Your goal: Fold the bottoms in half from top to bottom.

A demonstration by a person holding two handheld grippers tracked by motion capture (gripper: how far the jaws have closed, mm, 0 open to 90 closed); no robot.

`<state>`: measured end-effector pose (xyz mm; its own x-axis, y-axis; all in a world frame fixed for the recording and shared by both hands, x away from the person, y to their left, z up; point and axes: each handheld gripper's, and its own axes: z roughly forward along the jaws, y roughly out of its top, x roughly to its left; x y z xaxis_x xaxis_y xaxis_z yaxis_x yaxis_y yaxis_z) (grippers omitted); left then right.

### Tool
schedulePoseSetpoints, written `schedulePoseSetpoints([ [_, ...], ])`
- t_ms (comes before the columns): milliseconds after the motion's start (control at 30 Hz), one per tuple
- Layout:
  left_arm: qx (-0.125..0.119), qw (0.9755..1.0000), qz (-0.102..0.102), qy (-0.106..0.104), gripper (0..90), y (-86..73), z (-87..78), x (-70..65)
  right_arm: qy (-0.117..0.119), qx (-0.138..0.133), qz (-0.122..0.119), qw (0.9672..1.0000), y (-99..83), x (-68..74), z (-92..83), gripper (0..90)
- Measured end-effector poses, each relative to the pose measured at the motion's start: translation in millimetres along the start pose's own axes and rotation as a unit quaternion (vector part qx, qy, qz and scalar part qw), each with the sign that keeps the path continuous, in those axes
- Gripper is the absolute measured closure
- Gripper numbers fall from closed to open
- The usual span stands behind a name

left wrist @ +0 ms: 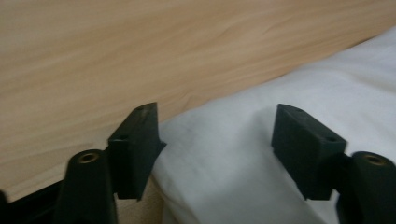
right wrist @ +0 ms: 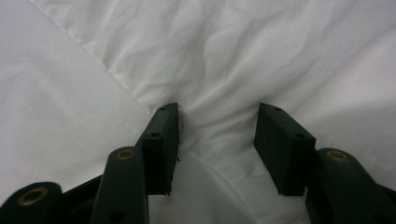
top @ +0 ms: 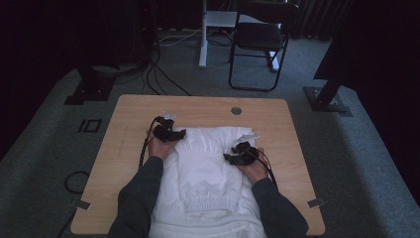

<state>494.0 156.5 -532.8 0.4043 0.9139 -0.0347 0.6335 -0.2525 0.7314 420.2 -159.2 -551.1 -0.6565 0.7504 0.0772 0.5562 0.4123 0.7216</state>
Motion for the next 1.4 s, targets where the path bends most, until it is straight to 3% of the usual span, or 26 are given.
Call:
schedulePoseSetpoints([
  [100,0.011,0.9998,-0.015,0.000,28.4,-1.1,7.4,1.5,-0.016,0.004,-0.021,0.9997,-1.6,6.6,-0.3,49.3],
  [167,0.019,0.9997,-0.013,0.000,26.9,-2.5,9.9,2.5,-0.021,0.005,-0.029,0.9994,-3.3,10.1,-1.2,49.4],
  [333,0.020,0.9994,-0.029,-0.002,21.1,-9.2,11.5,11.3,-0.007,-0.004,-0.024,0.9997,-10.1,10.3,-5.7,50.1],
  [467,0.020,0.9997,-0.014,-0.008,22.9,-13.4,7.4,12.7,0.004,-0.007,-0.026,0.9996,-15.7,12.9,-10.2,50.2],
  [600,0.028,0.9988,0.004,-0.040,42.9,-16.3,0.0,10.0,0.016,-0.006,-0.025,0.9995,-19.7,14.9,-14.3,50.3],
  [700,0.030,0.9973,-0.002,-0.067,64.0,-18.0,-2.2,10.8,0.027,0.005,-0.029,0.9992,-18.6,14.4,-17.3,51.1],
  [767,0.032,0.9966,-0.006,-0.076,72.2,-18.4,-2.2,11.2,0.030,-0.001,-0.012,0.9995,-14.2,6.5,-22.8,52.2],
  [833,0.032,0.9962,-0.007,-0.081,76.6,-18.8,-1.8,11.1,-0.003,-0.035,0.018,0.9992,-7.7,-7.2,-32.4,51.1],
  [933,0.031,0.9960,-0.009,-0.083,77.8,-18.9,-1.6,11.5,-0.047,-0.063,0.072,0.9943,5.0,-33.3,-42.1,44.3],
  [1100,0.025,0.9961,-0.015,-0.083,77.7,-20.6,-1.6,11.7,-0.091,-0.028,0.122,0.9879,19.3,-69.9,-26.3,32.1],
  [1167,0.025,0.9959,-0.016,-0.085,77.7,-21.0,-1.7,12.2,-0.091,-0.014,0.138,0.9862,19.7,-77.7,-17.4,28.6],
  [1333,0.024,0.9960,-0.017,-0.085,77.7,-21.3,-1.8,12.2,-0.090,0.022,0.153,0.9838,15.1,-80.9,-1.2,28.4],
  [1400,0.022,0.9964,-0.017,-0.080,78.0,-21.8,-1.9,10.9,-0.093,0.023,0.147,0.9845,13.9,-77.2,-0.1,35.5],
])
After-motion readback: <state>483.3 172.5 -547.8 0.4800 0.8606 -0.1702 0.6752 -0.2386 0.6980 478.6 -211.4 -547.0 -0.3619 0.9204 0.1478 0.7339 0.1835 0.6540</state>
